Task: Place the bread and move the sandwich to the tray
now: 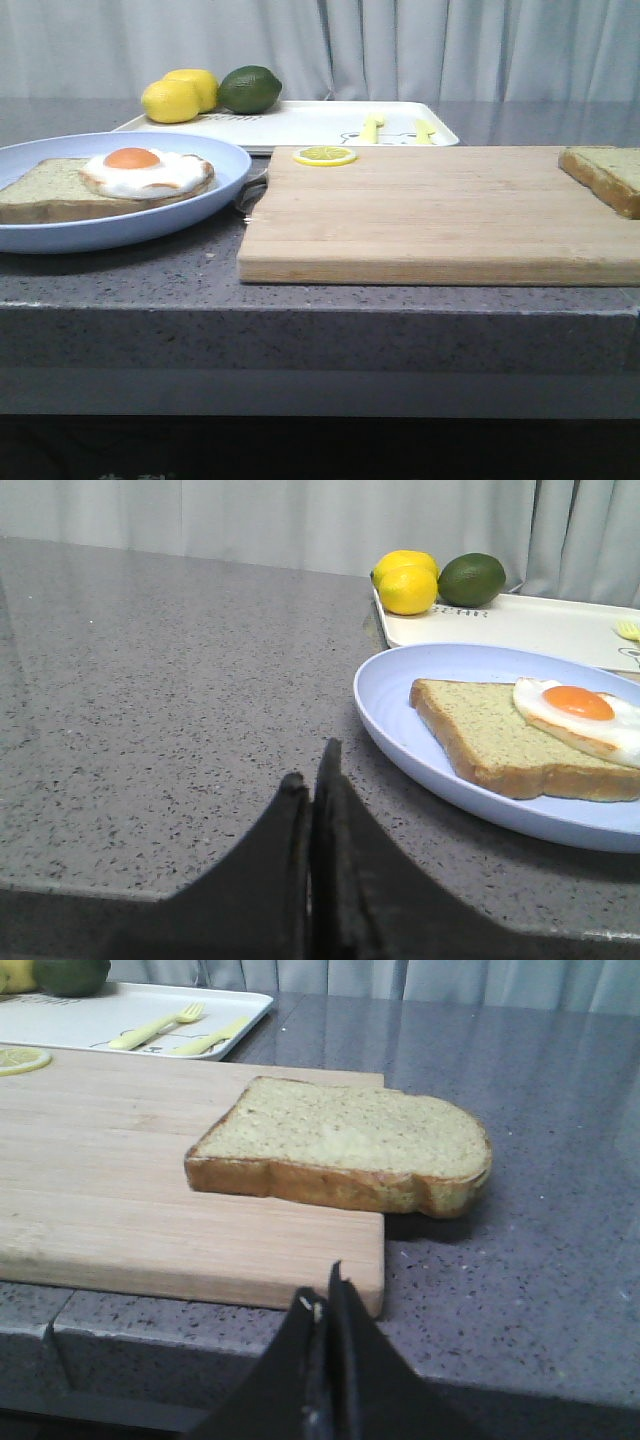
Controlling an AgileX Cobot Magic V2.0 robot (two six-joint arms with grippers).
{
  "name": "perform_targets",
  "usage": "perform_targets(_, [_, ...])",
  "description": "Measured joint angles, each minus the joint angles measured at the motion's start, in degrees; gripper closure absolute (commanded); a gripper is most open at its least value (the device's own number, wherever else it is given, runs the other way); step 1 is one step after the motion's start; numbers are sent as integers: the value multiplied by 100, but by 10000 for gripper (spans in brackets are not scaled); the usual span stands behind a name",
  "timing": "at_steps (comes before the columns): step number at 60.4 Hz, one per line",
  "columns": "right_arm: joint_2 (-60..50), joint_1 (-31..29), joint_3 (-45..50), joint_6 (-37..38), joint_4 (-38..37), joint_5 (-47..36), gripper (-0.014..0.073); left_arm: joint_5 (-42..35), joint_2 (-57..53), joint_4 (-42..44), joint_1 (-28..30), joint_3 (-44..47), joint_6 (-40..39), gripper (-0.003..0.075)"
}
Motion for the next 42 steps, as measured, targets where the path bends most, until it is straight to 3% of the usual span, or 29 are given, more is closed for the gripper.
perform_targets(28, [0, 0, 0, 0, 41, -308, 652, -278, 0, 0, 0, 0, 0, 739])
perform_targets(42, [0, 0, 0, 0, 604, -468, 652, -853, 0, 0, 0, 0, 0, 739])
